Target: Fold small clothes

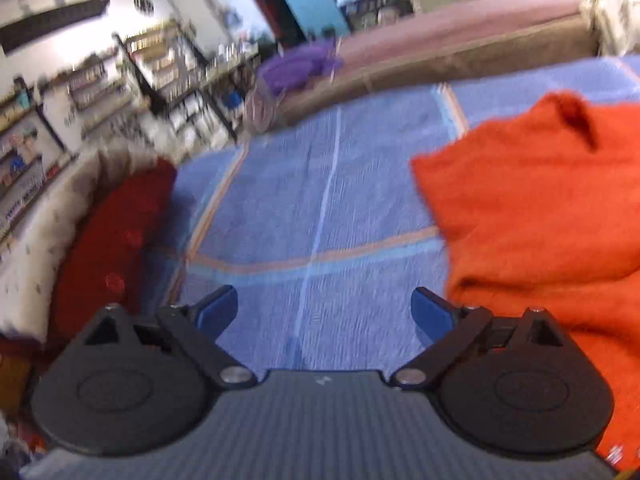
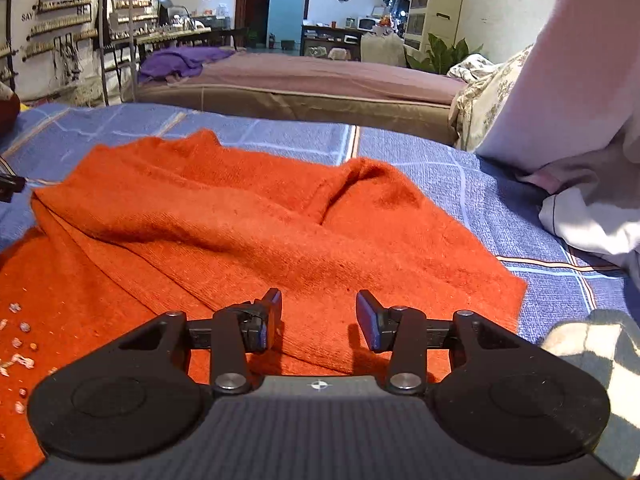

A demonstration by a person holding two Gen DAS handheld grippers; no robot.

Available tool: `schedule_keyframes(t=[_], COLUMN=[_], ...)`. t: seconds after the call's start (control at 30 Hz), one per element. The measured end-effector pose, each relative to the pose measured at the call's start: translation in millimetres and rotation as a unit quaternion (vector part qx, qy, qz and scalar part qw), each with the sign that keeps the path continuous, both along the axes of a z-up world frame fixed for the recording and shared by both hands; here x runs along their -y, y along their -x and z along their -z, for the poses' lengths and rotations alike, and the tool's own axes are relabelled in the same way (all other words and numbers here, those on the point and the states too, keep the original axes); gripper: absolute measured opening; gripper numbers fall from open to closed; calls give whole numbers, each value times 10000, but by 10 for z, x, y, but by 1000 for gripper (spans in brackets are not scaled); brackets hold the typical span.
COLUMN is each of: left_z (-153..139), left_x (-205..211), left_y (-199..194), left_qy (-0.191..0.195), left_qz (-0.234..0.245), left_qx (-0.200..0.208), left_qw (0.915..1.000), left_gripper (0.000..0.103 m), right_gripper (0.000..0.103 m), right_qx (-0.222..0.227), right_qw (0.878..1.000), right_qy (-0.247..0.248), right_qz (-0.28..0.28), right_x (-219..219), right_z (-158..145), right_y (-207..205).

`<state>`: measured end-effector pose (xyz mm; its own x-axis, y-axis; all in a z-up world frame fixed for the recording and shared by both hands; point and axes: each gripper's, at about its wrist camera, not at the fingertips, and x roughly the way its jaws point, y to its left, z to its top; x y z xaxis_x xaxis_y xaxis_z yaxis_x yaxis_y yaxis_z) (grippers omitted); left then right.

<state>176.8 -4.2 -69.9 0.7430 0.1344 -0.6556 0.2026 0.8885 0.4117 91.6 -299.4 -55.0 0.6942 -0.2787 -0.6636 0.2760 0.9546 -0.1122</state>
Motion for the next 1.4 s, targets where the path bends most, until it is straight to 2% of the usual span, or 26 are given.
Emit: schedule_keyframes(t=[0.07, 0.1, 0.13, 0.17, 0.2, 0.3, 0.37, 0.4, 0.43, 0.47, 0.5, 0.57, 0.6, 0.63, 0.7, 0.8, 0.87, 0.93, 1.0, 1.07, 1.17, 1.27, 1.4], left_z=[-42, -111, -180, -253, -305, -345, -267, -190, -109, -16, 97, 336, 413, 462, 511, 456, 347, 215, 92, 14, -46, -105, -100], left_x=[-153, -205, -201, -135, -5, 499, 861, 1043, 1192, 1325, 1446, 1597, 1601, 1526, 1376, 1106, 943, 747, 467, 146, -417, -1001, -1498], left_y=[-17, 46, 113, 188, 236, 338, 363, 353, 331, 298, 300, 201, 182, 160, 131, 49, 71, 168, 292, 416, 614, 872, 1147], left_qy=[690, 1169, 1519, 1740, 1804, 1757, 1693, 1563, 1407, 1232, 1011, 458, 281, 283, 342, 842, 856, 777, 910, 1229, 1821, 2375, 2774], left_qz=[-127, -18, 115, 317, 604, 1545, 1945, 2030, 2032, 1983, 1942, 1772, 1696, 1633, 1479, 1395, 1313, 1207, 1153, 1127, 952, 734, 493], left_qx=[-161, -90, 13, 123, 176, 116, 20, -14, -33, -100, -224, -349, -268, -100, -4, -343, -382, -222, -171, -391, -897, -967, -1102], left_qw=[9974, 9931, 9883, 9842, 9816, 9722, 9662, 9666, 9690, 9723, 9755, 9825, 9848, 9861, 9884, 9860, 9869, 9894, 9890, 9852, 9745, 9638, 9531], left_gripper=[83, 83, 83, 83, 84, 84, 84, 84, 84, 84, 84, 86, 89, 103, 103, 103, 103, 103, 103, 103, 103, 103, 103], right_gripper=[73, 74, 73, 73, 73, 76, 77, 78, 85, 92, 94, 94, 94, 94, 93, 94, 103, 103, 103, 103, 103, 103, 103], right_qx=[-301, -288, -82, -48, -57, 55, 329, 452, 510, 469, 397, 1, -200, -220, -77, -144, -204, -176, 25, 260, 415, 493, 414], right_qw=[9990, 9984, 9978, 9973, 9973, 9982, 9989, 9987, 9986, 9989, 9992, 9997, 9989, 9982, 9984, 9998, 9997, 9997, 9999, 9996, 9991, 9987, 9977], right_qy=[-148, -298, -489, -553, -544, -357, -264, -204, -136, -50, 13, 35, -71, -272, -405, -87, 43, 160, 121, 61, 98, -97, -508], right_qz=[309, 385, 441, 480, 487, 470, 221, 121, 45, -7, 6, 258, 425, 480, 388, 81, -93, -100, -60, -21, 3, 45, 178], right_x=[115, 176, 213, 220, 208, 63, -32, -64, -88, -104, -105, -31, 32, 100, 151, 68, 13, -52, -99, -139, -174, -142, -115], right_z=[165, 214, 217, 206, 191, 77, 3, -23, -32, -20, 5, 109, 175, 225, 259, 286, 298, 244, 152, 66, -41, -131, -158], right_y=[47, 95, 190, 238, 261, 301, 297, 290, 270, 202, 179, 94, 96, 144, 278, 346, 360, 416, 529, 685, 947, 1225, 1531])
